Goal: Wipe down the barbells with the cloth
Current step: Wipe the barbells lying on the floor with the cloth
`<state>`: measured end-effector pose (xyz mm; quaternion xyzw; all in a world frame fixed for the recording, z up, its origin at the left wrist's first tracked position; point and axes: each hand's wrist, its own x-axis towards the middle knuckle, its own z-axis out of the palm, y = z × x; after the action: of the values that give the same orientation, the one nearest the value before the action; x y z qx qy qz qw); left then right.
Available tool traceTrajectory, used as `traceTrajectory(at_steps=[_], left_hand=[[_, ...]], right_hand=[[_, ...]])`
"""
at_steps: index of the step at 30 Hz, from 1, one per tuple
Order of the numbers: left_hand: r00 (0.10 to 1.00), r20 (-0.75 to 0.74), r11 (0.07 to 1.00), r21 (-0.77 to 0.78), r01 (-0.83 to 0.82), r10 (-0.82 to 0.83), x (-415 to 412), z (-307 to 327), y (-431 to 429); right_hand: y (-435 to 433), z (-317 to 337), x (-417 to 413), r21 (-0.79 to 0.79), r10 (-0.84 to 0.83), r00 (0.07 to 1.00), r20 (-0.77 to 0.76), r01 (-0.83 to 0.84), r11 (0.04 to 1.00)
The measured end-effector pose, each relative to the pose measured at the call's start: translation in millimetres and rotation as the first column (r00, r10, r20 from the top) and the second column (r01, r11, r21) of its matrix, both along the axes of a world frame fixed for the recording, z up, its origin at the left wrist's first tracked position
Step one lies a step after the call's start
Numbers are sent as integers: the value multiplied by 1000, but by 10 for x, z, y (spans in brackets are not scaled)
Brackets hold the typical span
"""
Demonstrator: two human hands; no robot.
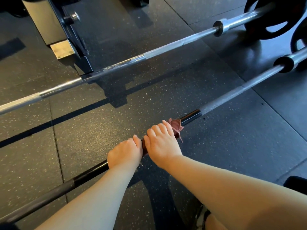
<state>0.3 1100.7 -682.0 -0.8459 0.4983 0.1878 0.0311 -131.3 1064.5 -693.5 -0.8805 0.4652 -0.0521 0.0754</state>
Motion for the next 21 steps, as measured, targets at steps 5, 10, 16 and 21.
traceTrajectory(at_steps=[5,10,16,21], left_hand=[[1000,7,1000,2,7,-7,3,-8,17],[1000,20,1000,8,6,-6,-3,6,10],[1000,-2,1000,18,1,-1,9,-12,-5],[1000,12,1000,6,22,-22,20,4,19]], right_hand=[[-379,73,-407,-3,218,974,-57,-219,976],[-382,75,-342,-16,-209,975,-80,208,978],[-38,94,-5,116,41,998,-43,-35,993],[-584,69,-549,114,224,963,-151,-208,972]])
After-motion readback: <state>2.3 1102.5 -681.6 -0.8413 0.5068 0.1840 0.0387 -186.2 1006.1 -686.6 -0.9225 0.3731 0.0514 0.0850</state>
